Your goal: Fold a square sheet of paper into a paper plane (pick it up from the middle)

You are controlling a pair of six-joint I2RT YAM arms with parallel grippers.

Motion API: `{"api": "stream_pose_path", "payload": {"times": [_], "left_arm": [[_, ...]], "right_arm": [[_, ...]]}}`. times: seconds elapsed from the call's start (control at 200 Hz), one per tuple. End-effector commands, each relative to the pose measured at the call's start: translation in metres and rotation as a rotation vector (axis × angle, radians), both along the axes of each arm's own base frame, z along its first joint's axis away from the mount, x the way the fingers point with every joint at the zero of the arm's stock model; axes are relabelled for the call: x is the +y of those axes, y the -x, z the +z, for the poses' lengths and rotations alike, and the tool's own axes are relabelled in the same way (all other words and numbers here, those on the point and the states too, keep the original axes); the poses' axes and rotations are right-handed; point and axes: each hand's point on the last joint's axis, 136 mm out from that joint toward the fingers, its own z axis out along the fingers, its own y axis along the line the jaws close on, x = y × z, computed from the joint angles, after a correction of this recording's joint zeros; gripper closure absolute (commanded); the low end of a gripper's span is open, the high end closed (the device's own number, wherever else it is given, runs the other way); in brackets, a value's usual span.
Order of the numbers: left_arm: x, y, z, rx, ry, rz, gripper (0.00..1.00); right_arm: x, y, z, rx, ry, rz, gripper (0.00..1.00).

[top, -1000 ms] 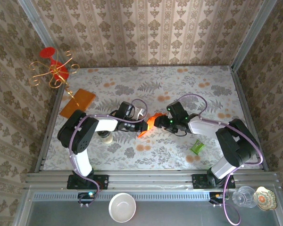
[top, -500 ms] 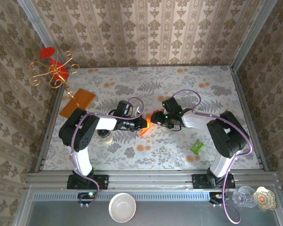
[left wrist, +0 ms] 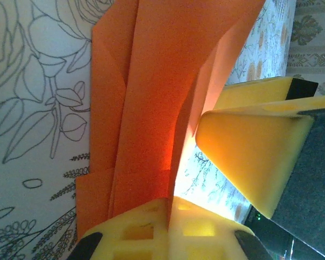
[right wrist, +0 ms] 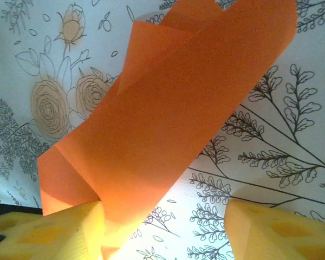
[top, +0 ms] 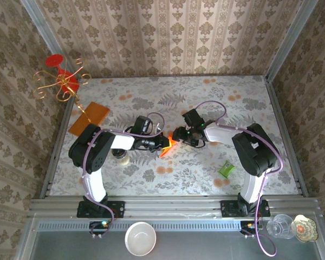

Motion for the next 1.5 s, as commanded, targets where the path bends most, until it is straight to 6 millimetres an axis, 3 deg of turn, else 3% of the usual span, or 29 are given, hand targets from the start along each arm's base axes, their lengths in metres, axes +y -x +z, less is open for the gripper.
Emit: {"api": "stream_pose_path", "payload": {"times": [0.0,0.39,1.055,1.496], "left_arm": [[0.004,0.004,-0.009,0.037,0.001,0.003,1.00],[0.008,0.007,-0.011,0.029,-0.021,-0.002,0.86],[0.027,0.012,0.017,-0.077,-0.138,0.003,0.64],[0.030,0.026,-0.010,-0.096,-0.339,-0.048,0.65]], "right_arm": [[-0.013,0.005,-0.026,0.053,0.112,-0.021,0.37],[-0.021,0.010,-0.046,0.120,0.255,-0.037,0.35],[-0.023,0.015,-0.055,0.157,0.292,-0.026,0.36],[-0.023,0.017,-0.056,0.164,0.285,-0.030,0.36]]}}
